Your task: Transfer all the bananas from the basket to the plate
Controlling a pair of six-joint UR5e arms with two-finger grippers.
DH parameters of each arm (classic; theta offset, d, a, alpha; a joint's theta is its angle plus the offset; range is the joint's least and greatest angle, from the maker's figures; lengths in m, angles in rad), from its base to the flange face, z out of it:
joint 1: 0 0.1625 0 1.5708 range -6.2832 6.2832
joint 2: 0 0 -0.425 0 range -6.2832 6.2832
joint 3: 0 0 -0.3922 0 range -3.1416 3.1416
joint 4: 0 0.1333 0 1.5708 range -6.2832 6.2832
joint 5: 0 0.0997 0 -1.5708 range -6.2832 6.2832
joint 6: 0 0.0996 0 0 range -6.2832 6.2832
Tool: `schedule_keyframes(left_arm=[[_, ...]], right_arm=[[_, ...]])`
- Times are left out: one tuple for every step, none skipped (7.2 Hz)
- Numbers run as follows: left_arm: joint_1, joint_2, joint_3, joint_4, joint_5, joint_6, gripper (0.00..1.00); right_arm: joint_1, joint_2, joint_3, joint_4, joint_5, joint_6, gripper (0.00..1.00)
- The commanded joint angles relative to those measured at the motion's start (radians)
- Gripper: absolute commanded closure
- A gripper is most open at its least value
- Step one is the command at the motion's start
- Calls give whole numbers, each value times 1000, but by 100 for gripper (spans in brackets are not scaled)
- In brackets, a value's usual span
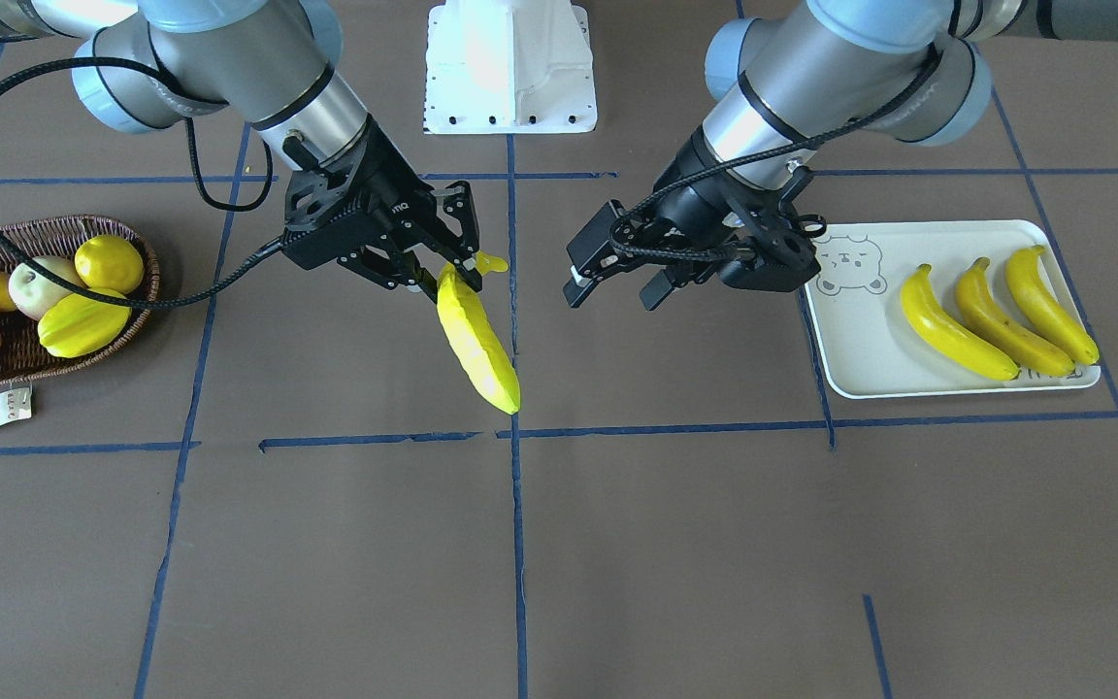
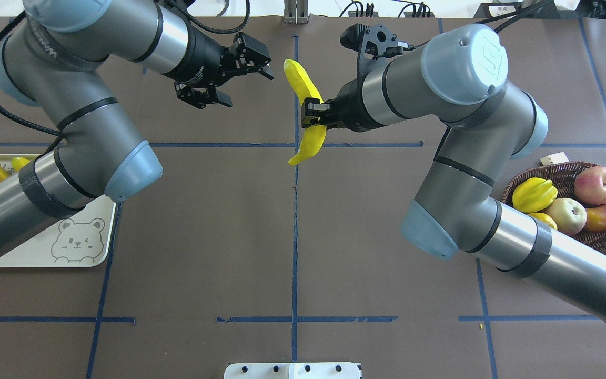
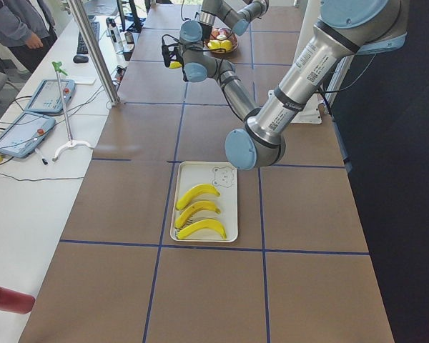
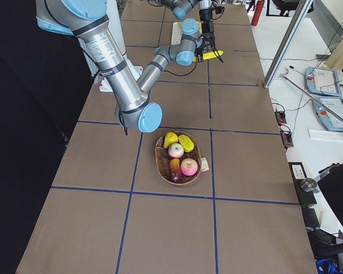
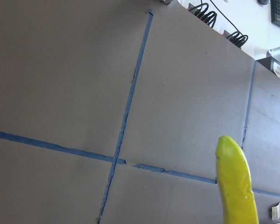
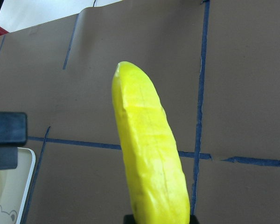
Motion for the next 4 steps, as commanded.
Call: schedule_keyframes(left_arm=[[24,-51,46,-3,13,-64,0],[33,-61,57,-3,31,-107,0],[56,-78,71,-3,72,-148,0],[65,-77,71,-1,77,-150,0]], right_arm=[[-41,32,-1,0,-60,41,97],[-52,38,0,1,-74,56,97],[-55,38,6,3,-74,67,97],[-57,38,9,7,-74,76,97]])
